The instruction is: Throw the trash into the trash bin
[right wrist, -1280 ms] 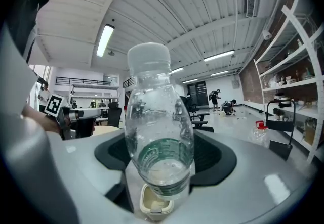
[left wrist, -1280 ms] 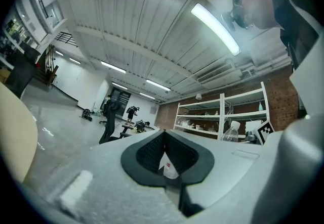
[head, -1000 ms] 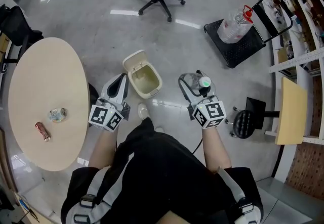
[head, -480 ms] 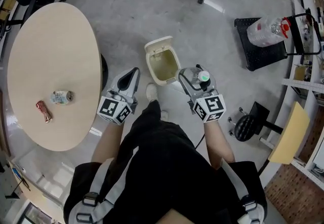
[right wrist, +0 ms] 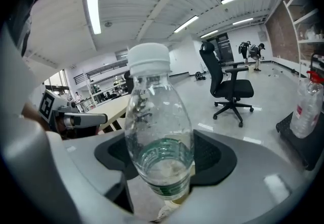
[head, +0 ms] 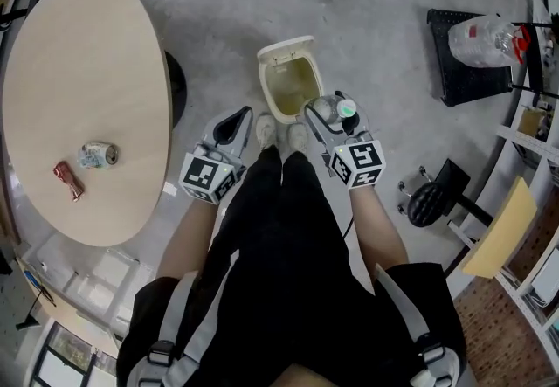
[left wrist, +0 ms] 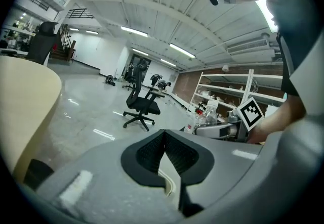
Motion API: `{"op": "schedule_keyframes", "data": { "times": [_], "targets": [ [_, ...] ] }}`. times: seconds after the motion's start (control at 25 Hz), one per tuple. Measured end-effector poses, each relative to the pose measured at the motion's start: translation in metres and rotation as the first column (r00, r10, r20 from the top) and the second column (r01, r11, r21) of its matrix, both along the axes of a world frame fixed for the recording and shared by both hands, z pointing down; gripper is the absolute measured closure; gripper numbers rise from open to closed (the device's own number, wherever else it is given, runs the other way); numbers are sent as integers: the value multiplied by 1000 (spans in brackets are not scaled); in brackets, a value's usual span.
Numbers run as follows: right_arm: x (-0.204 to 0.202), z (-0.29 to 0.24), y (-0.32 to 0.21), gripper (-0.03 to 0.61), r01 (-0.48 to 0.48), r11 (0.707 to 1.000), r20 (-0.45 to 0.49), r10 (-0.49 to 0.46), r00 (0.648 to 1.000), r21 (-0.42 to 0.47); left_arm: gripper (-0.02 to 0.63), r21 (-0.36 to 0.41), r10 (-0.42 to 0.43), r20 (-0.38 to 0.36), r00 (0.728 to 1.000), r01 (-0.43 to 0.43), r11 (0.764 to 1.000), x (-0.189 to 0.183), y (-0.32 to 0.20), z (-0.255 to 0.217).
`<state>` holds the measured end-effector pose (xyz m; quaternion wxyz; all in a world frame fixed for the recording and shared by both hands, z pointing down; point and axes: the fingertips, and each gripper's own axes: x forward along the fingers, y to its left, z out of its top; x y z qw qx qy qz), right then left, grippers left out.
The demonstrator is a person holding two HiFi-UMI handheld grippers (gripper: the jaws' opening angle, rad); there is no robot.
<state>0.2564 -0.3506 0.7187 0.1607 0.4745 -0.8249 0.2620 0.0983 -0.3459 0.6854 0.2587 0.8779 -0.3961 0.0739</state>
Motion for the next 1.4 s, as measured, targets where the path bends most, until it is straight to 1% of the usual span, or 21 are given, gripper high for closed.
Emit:
{"op": "schedule_keyframes", "data": {
  "times": [0.16,0.4,0.6,0.72,0.8,0.88,1.0,1.08,1.12,1.16,1.2,1.28,1.4],
  "targets": [
    [-9,49,-2,245,78,996,-41,-79,996,-39,614,-39,9,34,999,-8,999,14,5,39],
    [-17,99,0,244,139,986,-54,-144,988,-90,614,-108,-43,49,998,48,993,16,9,81],
    [-28,132,7,244,207,970,-86,-218,972,-124,614,-157,-67,54,996,74,985,22,13,108],
    [-27,147,7,242,205,968,-75,-218,973,-144,614,-179,-90,50,995,98,979,24,16,119],
    [-27,157,4,242,209,966,-71,-222,972,-154,614,-208,-123,52,991,131,969,22,16,126],
    [-29,165,3,241,226,961,-76,-240,968,-157,614,-229,-149,50,988,156,961,18,20,134],
    [-31,175,-2,241,251,954,-93,-268,959,-164,614,-243,-167,40,985,172,955,13,26,139],
    [-34,182,-4,239,260,947,-96,-281,955,-188,614,-253,-180,39,983,184,950,8,30,140],
    [-36,185,-3,223,263,942,-89,-286,954,-209,614,-258,-184,38,982,188,948,7,31,141],
    [-37,187,-2,160,263,937,-79,-287,955,-228,614,-262,-187,37,982,190,946,6,33,142],
    [-38,188,-2,141,260,935,-68,-283,957,-240,614,-263,-188,35,982,191,946,5,35,144],
    [-39,185,-2,144,252,939,-57,-273,960,-235,614,-257,-193,30,981,194,947,5,35,148],
    [-36,176,-2,205,246,946,-65,-265,962,-212,614,-249,-210,16,978,207,946,5,31,143]
  ]
}}
